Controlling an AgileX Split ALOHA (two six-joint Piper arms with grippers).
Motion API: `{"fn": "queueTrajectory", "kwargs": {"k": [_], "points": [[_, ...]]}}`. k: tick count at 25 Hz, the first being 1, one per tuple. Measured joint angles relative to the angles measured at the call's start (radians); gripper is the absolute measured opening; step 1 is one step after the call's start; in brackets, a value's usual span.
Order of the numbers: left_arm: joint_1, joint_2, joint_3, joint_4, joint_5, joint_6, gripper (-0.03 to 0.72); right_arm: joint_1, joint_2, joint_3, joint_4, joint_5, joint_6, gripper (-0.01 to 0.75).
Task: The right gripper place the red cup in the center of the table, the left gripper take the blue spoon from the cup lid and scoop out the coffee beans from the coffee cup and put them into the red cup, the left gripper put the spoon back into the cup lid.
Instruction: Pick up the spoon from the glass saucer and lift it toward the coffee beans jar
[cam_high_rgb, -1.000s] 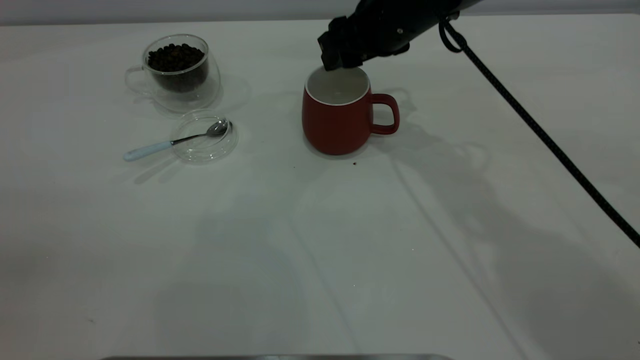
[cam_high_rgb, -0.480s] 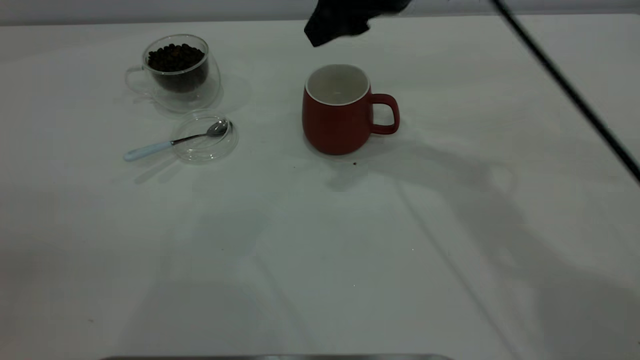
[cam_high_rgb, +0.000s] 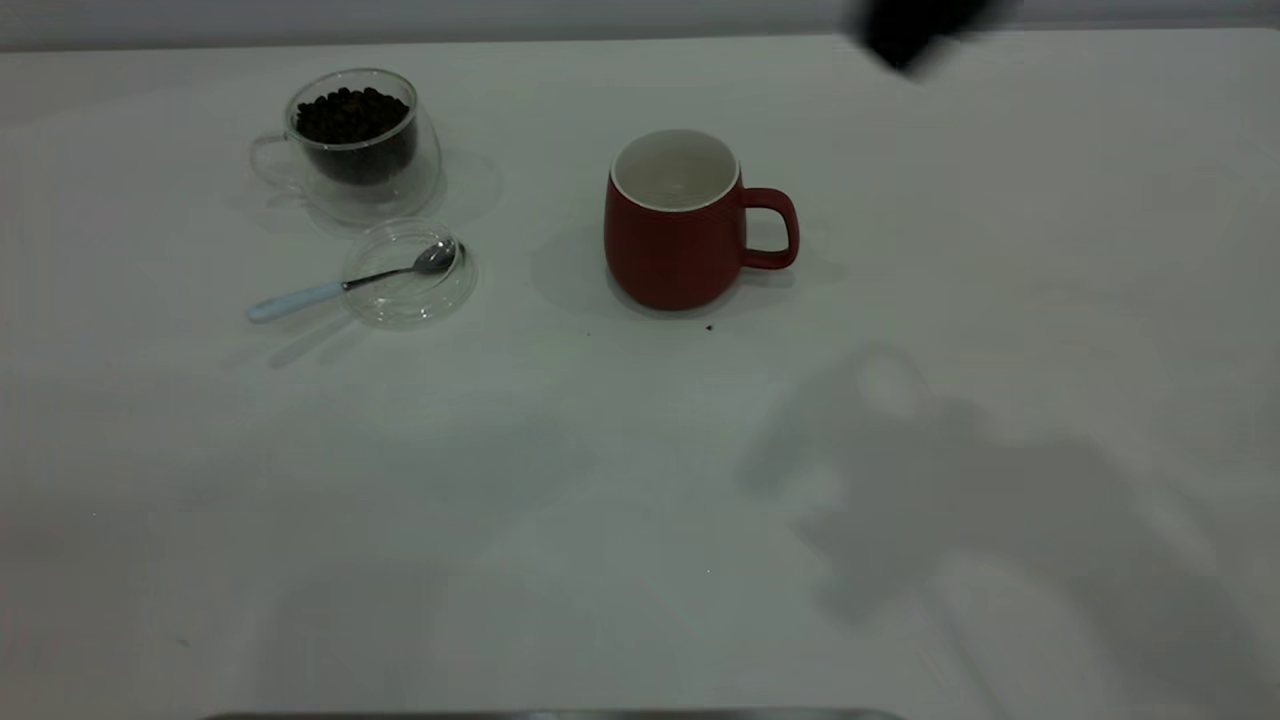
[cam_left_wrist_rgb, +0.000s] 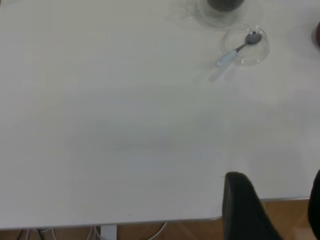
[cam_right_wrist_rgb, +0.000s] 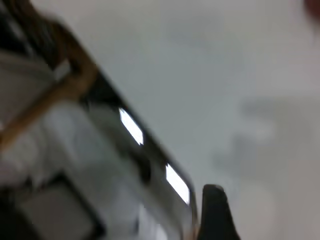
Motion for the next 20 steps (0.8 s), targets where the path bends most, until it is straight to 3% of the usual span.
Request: {"fn": "queueTrajectory", "kwargs": {"k": [9,17,20], "points": [[0.0,0.0,0.0,0.0,0.0,0.0,0.379,0.0,-0.389,0.297,-0.353,0.162,0.353,0.55],[0.0,0.0,0.0,0.0,0.0,0.001,0.379,0.0,-0.861,0.585,-0.401,0.17,0.51,0.55],[0.0,0.0,0.0,0.0,0.0,0.002,0.379,-0.046,-1.02,0.622,-0.394,0.148,0.522,0.55]]}}
